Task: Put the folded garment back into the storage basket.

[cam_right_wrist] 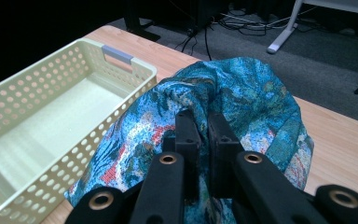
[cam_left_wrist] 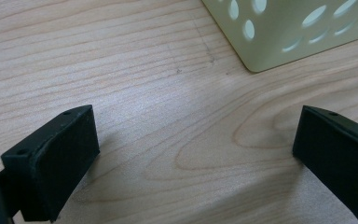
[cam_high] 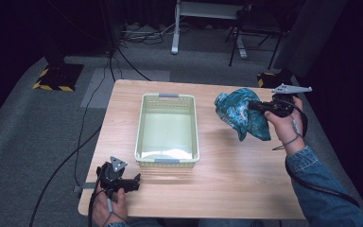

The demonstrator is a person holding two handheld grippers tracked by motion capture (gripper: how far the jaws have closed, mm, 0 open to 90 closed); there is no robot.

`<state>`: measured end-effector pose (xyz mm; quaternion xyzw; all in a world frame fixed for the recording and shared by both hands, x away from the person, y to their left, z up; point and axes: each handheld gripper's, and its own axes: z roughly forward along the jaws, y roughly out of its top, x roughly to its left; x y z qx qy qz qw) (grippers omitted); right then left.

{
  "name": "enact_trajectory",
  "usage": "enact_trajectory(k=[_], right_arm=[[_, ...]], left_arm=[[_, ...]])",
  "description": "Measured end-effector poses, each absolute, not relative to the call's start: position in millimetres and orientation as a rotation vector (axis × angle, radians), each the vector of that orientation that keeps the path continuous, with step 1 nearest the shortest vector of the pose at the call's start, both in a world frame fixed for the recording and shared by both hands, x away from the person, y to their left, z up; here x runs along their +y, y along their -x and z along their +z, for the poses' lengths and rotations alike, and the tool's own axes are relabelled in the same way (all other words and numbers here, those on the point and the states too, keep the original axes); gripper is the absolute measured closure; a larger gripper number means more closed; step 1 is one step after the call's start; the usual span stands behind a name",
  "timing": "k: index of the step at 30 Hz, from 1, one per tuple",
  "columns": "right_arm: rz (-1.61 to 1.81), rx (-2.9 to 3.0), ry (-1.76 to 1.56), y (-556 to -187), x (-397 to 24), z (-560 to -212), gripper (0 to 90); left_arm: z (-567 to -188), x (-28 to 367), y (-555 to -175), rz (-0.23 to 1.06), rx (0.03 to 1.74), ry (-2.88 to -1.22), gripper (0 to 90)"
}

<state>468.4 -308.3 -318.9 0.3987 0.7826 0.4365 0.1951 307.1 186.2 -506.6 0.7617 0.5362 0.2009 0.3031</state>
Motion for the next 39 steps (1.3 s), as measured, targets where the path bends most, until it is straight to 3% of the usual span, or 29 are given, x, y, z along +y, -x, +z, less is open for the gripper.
enact_trajectory(k=[39], right_arm=[[1.122,2.106,-1.094,-461.7,-229.1,-270.1,84.8]], left_arm=[[-506.3,185.3,-306.4,0.536,1.433,-2.013,0.3]])
